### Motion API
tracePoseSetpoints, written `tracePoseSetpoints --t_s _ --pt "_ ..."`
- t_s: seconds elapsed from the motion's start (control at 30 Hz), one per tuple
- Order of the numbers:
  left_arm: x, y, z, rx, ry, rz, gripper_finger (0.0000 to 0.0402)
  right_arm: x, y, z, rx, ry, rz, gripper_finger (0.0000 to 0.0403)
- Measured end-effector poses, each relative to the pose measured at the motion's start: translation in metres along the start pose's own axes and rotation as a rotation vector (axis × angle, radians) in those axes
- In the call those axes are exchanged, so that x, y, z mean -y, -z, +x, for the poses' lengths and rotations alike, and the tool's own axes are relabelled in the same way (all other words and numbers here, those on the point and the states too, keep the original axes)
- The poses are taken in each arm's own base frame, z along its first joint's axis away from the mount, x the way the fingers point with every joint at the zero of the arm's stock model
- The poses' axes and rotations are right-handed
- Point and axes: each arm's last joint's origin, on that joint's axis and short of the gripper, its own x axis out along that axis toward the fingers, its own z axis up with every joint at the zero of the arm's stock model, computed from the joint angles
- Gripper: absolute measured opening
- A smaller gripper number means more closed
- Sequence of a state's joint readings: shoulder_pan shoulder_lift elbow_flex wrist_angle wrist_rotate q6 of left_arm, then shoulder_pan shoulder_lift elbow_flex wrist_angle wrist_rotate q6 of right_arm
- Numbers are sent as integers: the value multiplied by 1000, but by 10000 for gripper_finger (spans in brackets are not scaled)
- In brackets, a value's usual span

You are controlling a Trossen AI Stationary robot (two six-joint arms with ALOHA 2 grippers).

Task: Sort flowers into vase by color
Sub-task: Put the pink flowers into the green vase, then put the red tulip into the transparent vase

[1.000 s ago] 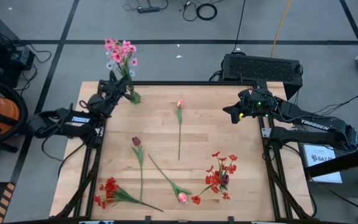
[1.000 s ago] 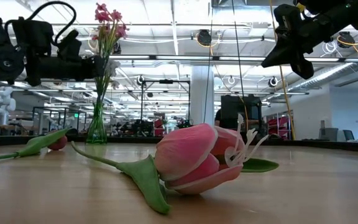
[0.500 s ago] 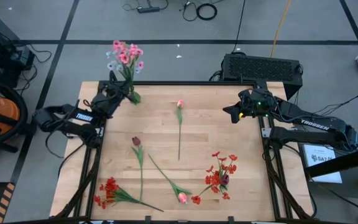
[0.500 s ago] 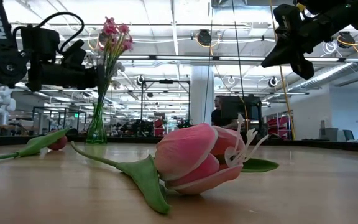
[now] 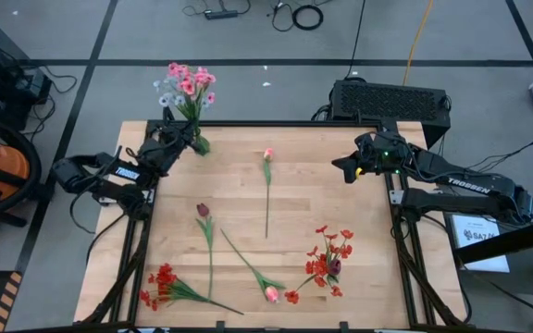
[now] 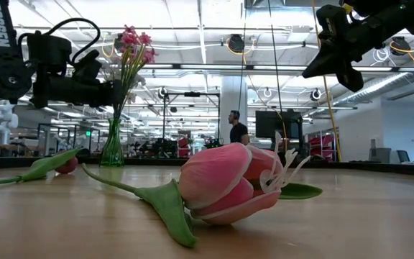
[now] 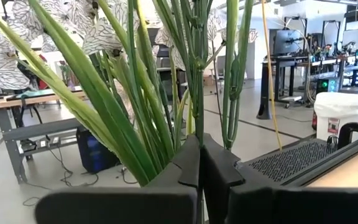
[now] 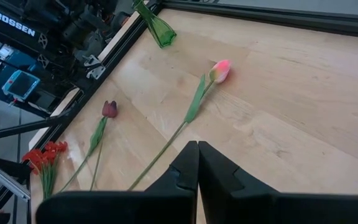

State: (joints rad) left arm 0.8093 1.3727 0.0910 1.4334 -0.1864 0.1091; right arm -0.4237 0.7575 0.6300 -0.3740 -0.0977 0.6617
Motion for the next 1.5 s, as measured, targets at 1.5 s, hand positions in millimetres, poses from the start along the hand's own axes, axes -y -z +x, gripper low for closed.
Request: tracePoseSetpoints --t_s 1.5 --pt "7 -47 -17 258 129 -101 134 1 -1 0 35 41 33 0"
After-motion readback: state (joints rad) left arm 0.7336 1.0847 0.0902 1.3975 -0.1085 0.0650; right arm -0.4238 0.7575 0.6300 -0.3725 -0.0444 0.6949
